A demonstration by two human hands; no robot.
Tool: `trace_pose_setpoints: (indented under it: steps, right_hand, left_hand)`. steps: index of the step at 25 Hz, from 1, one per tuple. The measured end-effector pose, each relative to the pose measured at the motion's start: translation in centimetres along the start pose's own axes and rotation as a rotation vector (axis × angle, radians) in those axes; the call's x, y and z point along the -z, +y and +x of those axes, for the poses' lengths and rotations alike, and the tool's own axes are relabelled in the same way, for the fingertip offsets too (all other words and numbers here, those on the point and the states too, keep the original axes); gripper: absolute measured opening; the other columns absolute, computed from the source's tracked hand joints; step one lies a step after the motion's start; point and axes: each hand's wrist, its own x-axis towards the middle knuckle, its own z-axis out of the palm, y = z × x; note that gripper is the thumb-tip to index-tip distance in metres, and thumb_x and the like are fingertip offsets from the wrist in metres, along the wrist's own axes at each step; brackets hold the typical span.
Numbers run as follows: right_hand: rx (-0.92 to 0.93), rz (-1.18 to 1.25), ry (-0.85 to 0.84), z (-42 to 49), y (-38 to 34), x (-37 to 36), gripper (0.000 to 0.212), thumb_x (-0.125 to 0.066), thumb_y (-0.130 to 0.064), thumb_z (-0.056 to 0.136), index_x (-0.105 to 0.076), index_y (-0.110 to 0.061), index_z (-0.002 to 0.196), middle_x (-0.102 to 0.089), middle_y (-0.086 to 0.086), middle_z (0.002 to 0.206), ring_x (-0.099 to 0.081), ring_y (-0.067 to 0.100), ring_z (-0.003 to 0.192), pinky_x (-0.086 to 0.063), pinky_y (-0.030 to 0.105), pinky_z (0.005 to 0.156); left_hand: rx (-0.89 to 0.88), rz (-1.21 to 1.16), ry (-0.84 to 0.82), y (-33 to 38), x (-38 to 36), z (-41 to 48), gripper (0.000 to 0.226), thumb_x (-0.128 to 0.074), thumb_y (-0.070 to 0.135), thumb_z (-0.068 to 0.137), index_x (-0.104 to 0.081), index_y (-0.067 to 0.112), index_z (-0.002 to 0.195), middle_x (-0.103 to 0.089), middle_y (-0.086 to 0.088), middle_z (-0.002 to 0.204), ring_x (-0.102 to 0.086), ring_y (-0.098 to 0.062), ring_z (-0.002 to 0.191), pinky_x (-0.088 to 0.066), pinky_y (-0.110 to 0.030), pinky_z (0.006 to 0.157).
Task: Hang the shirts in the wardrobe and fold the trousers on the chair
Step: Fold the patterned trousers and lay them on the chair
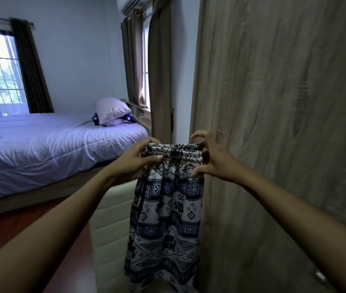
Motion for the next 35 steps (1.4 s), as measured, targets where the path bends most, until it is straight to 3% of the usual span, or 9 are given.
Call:
trace_pose_setpoints:
  steps: [5, 8, 12, 18, 22, 25, 28, 31, 35]
  right_hand:
    - [0.098, -0.238, -0.037, 0.6, 0.5, 0.6, 0.043, -0.079, -0.016, 0.074, -0.056, -0.01, 0.11, -0.052, -0.004, 0.098, -0.045, -0.005, 0.075, -0.035, 0.011, 0.067]
    - [0.108, -0.318, -0.05, 0.9, 0.9, 0.5, 0.031, -0.077, -0.014, 0.076, -0.065, -0.004, 0.102, -0.053, 0.004, 0.1, -0.041, 0.0, 0.07, -0.027, 0.004, 0.064]
    - [0.09, -0.307, -0.042, 0.9, 0.4, 0.7, 0.019, -0.074, -0.011, 0.076, -0.06, -0.003, 0.086, -0.049, 0.005, 0.1, -0.044, 0.01, 0.072, -0.034, 0.006, 0.061]
    - [-0.006, -0.2, -0.038, 0.6, -0.2, 0.4, 0.026, -0.076, -0.017, 0.075, -0.052, -0.011, 0.082, -0.047, 0.003, 0.109, -0.051, 0.015, 0.085, -0.039, 0.006, 0.067]
    - [-0.133, -0.033, -0.075, 0.4, -0.5, 0.0, 0.028, -0.076, -0.015, 0.077, -0.052, -0.003, 0.087, -0.06, 0.006, 0.084, -0.055, 0.017, 0.075, -0.044, 0.03, 0.066]
    - [-0.241, 0.232, -0.089, 0.0, -0.7, -0.5, 0.029, -0.074, -0.012, 0.079, -0.049, -0.001, 0.088, -0.066, 0.015, 0.086, -0.065, 0.025, 0.075, -0.055, 0.042, 0.068]
    - [-0.277, 0.373, -0.032, 0.0, -0.8, -1.8, 0.024, -0.069, -0.007, 0.079, -0.047, -0.007, 0.09, -0.062, 0.013, 0.082, -0.064, 0.022, 0.072, -0.055, 0.042, 0.066]
    - [-0.278, 0.28, 0.101, 0.1, -0.4, -3.3, 0.025, -0.062, -0.005, 0.077, -0.045, -0.017, 0.091, -0.056, -0.002, 0.075, -0.054, 0.006, 0.062, -0.047, 0.03, 0.056]
    - [-0.209, 0.211, 0.127, 0.0, 0.6, -5.3, 0.045, -0.059, 0.0, 0.076, -0.044, -0.026, 0.109, -0.055, 0.001, 0.095, -0.052, 0.009, 0.069, -0.044, 0.027, 0.06]
  left_hand:
    - [0.007, 0.036, -0.052, 0.4, 0.5, -0.2, 0.017, -0.062, -0.002, 0.085, -0.056, 0.009, 0.096, -0.061, 0.005, 0.078, -0.059, -0.006, 0.075, -0.048, -0.017, 0.066]
    - [-0.002, 0.069, -0.062, 0.3, 0.7, -0.3, 0.015, -0.063, 0.001, 0.084, -0.058, 0.006, 0.097, -0.063, 0.009, 0.079, -0.06, -0.007, 0.079, -0.049, -0.018, 0.072]
    - [-0.013, 0.102, -0.021, 0.5, 0.3, -0.6, 0.014, -0.063, 0.003, 0.085, -0.058, 0.003, 0.099, -0.064, 0.009, 0.076, -0.06, -0.004, 0.075, -0.047, -0.016, 0.07]
    - [-0.052, 0.24, 0.035, 0.1, 0.4, -1.1, 0.016, -0.068, 0.014, 0.084, -0.058, 0.013, 0.096, -0.065, -0.005, 0.082, -0.062, -0.012, 0.076, -0.053, -0.03, 0.074]
    - [-0.055, 0.234, 0.039, -0.2, 0.3, -1.4, 0.022, -0.071, 0.003, 0.08, -0.056, 0.011, 0.094, -0.065, -0.002, 0.08, -0.062, -0.009, 0.073, -0.054, -0.029, 0.074]
    - [-0.041, 0.277, 0.073, -0.9, 0.6, -1.6, 0.027, -0.072, -0.001, 0.078, -0.056, 0.011, 0.095, -0.064, -0.008, 0.086, -0.062, -0.013, 0.078, -0.054, -0.034, 0.079]
    - [-0.04, 0.401, 0.073, -1.5, 0.2, -1.8, 0.035, -0.069, 0.003, 0.07, -0.05, 0.021, 0.093, -0.059, -0.001, 0.078, -0.054, -0.008, 0.065, -0.05, -0.029, 0.065]
    - [-0.07, 0.577, 0.101, -2.1, -0.4, -1.8, 0.048, -0.065, 0.008, 0.062, -0.037, 0.03, 0.095, -0.055, -0.001, 0.077, -0.045, -0.004, 0.055, -0.042, -0.022, 0.053]
    - [-0.011, 0.525, 0.16, -4.2, -0.8, -1.1, 0.065, -0.067, 0.004, 0.064, -0.032, 0.022, 0.116, -0.055, -0.01, 0.101, -0.052, -0.008, 0.062, -0.048, -0.026, 0.059]
